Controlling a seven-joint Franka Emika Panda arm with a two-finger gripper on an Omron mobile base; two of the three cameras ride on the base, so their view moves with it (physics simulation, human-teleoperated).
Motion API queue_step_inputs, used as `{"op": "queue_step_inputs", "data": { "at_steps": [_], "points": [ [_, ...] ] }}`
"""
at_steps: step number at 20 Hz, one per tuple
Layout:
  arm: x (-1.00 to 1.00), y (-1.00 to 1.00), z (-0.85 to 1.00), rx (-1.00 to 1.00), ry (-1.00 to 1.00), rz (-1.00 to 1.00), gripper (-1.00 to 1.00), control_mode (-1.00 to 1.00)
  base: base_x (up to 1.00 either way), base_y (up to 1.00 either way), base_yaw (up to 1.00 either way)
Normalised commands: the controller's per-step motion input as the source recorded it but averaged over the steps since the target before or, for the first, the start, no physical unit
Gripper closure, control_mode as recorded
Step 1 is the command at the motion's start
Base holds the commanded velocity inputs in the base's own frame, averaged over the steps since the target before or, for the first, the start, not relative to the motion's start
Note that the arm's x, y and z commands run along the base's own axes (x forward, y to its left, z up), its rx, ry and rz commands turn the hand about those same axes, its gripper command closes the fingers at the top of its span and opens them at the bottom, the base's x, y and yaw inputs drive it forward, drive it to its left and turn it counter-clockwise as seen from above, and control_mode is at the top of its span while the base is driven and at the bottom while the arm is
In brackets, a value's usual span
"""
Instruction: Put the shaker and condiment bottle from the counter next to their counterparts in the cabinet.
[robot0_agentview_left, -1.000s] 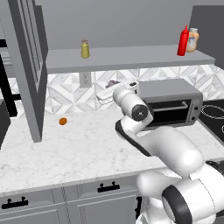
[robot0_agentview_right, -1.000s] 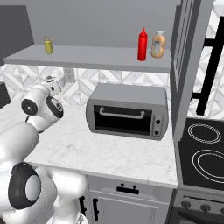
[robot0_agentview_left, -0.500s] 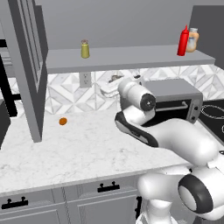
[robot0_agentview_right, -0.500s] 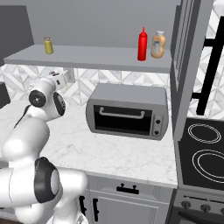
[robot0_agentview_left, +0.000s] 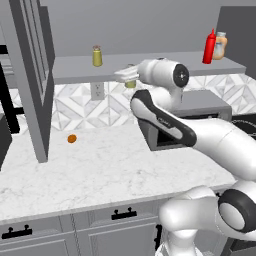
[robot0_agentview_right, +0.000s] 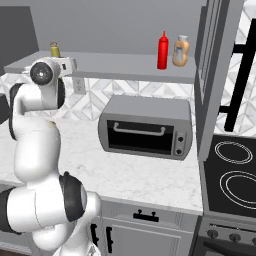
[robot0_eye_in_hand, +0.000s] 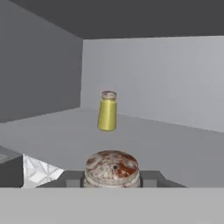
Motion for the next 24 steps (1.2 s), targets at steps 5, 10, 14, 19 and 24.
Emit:
{"op": "queue_step_inputs", "data": {
  "at_steps": [5,10,14,19,24],
  "points": [
    [0.02,0.00,0.77,0.21,0.13,0.16,1.00,-1.00,0.00,0.00,0.00],
    [0.05,0.00,0.04,0.07,0.01,0.06,1.00,-1.00,0.00,0.00,0.00],
    [0.14,0.00,0.00,0.00,-0.17,0.02,1.00,-1.00,0.00,0.00,0.00],
    [0.10,0.15,0.00,0.00,-0.24,0.05,1.00,-1.00,0.00,0.00,0.00],
    [0.14,0.23,-0.02,0.00,-0.06,0.07,1.00,-1.00,0.00,0.00,0.00]
  ]
}}
